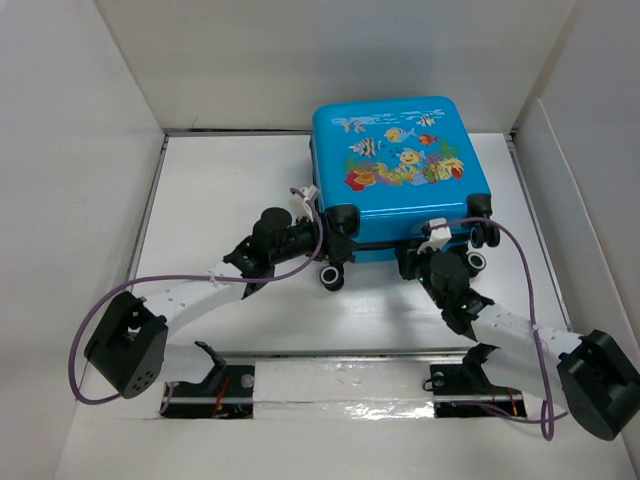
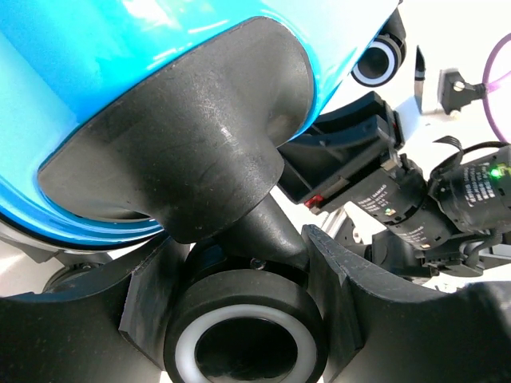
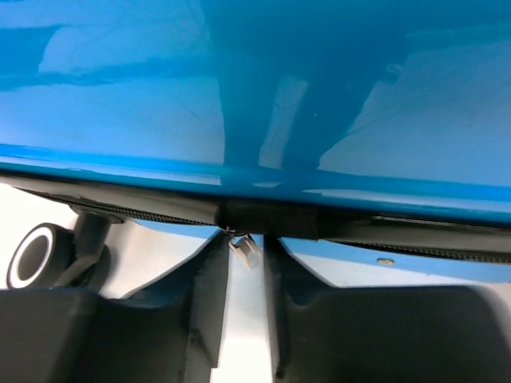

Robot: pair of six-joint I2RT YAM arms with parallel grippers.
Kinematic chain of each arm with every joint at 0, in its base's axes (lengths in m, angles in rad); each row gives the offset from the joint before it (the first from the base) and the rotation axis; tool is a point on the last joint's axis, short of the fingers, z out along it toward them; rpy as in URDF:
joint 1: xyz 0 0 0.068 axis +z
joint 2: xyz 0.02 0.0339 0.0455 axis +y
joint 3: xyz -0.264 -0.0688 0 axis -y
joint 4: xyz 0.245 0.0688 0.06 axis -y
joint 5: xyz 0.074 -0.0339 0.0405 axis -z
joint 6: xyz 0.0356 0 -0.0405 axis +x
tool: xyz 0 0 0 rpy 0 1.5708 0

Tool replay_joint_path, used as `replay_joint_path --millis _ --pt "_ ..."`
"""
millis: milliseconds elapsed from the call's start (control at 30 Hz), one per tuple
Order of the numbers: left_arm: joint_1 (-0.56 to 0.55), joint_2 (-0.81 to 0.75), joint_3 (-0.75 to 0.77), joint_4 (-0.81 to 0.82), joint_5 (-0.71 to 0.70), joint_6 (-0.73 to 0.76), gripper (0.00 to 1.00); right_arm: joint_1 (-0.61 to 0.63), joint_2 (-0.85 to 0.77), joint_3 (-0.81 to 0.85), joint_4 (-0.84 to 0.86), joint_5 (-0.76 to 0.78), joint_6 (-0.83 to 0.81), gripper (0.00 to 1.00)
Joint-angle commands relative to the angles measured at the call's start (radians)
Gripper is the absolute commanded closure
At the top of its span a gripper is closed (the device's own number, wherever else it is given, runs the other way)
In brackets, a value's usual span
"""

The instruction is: Pack the luggage

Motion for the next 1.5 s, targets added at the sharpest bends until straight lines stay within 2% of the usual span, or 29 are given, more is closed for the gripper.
replay_joint_path --millis 0,33,100,133,200,333,367,467,533,733,767,933,1067,1100,1133,1167,1200,1233,1267,1367,1467 --pt "-0.008 -0.053 0.042 0.228 0.117 -0.054 1.00 -0.027 0.021 0.020 0.145 0.002 -0.003 0.79" --pt "-0.008 -0.053 0.042 0.228 0.118 -0.056 1.00 -0.027 0.029 0.023 0.151 0.001 -0.005 0.87" --pt "-0.008 -0.048 0.042 0.233 0.123 -0.057 1.00 -0.027 0.055 0.023 0.183 -0.019 -0.006 0.93" --pt "-0.008 -0.047 0.044 0.240 0.123 -0.062 1.00 -0.027 0.064 0.023 0.195 -0.036 -0.009 1.00" --pt "-0.008 -0.033 0.053 0.248 0.130 -0.066 1.00 0.005 0.082 0.015 0.253 -0.047 -0.005 1.00" --pt "-0.019 0.001 0.096 0.276 0.137 -0.085 1.00 0.166 0.072 0.018 0.272 0.017 0.043 1.00" --pt "-0.030 0.019 0.111 0.277 0.138 -0.085 1.00 0.247 0.072 0.018 0.277 0.027 0.066 1.00" --pt "-0.053 0.054 0.176 0.282 0.141 -0.091 1.00 0.385 0.092 0.020 0.304 0.067 0.128 1.00" --pt "-0.064 0.065 0.205 0.311 0.156 -0.109 1.00 0.436 0.116 0.021 0.347 0.071 0.158 1.00" --pt "-0.074 0.104 0.222 0.464 0.264 -0.259 1.00 0.516 0.412 0.179 0.575 0.006 0.127 1.00" --pt "-0.074 0.101 0.219 0.470 0.267 -0.270 1.00 0.516 0.446 0.200 0.682 -0.007 0.145 1.00" --pt "-0.125 0.071 0.203 0.464 0.238 -0.280 1.00 0.516 0.670 0.283 0.947 -0.022 0.204 1.00" --pt "-0.157 0.070 0.182 0.464 0.201 -0.263 1.00 0.516 0.848 0.348 1.202 -0.021 0.351 1.00" --pt "-0.157 0.067 0.170 0.455 0.189 -0.258 1.00 0.516 0.865 0.345 1.221 -0.010 0.365 0.97" --pt "-0.157 0.043 0.162 0.411 0.178 -0.228 1.00 0.529 0.860 0.304 1.225 0.028 0.365 0.75" --pt "-0.157 0.026 0.154 0.374 0.160 -0.227 0.98 0.530 0.842 0.275 1.206 0.057 0.356 0.63" --pt "-0.148 0.003 0.136 0.328 0.099 -0.164 0.91 0.543 0.819 0.239 1.176 0.094 0.353 0.55" --pt "-0.148 -0.020 0.125 0.229 0.053 -0.130 0.81 0.543 0.793 0.174 1.141 0.146 0.354 0.42" --pt "-0.148 -0.066 0.118 0.176 0.011 -0.094 0.60 0.543 0.738 0.144 1.066 0.160 0.357 0.37" --pt "-0.127 -0.157 0.099 0.000 -0.165 0.024 0.35 0.562 0.629 0.061 0.916 0.196 0.350 0.26" --pt "-0.096 -0.240 0.081 -0.097 -0.311 0.093 0.31 0.609 0.563 0.035 0.750 0.211 0.330 0.19"
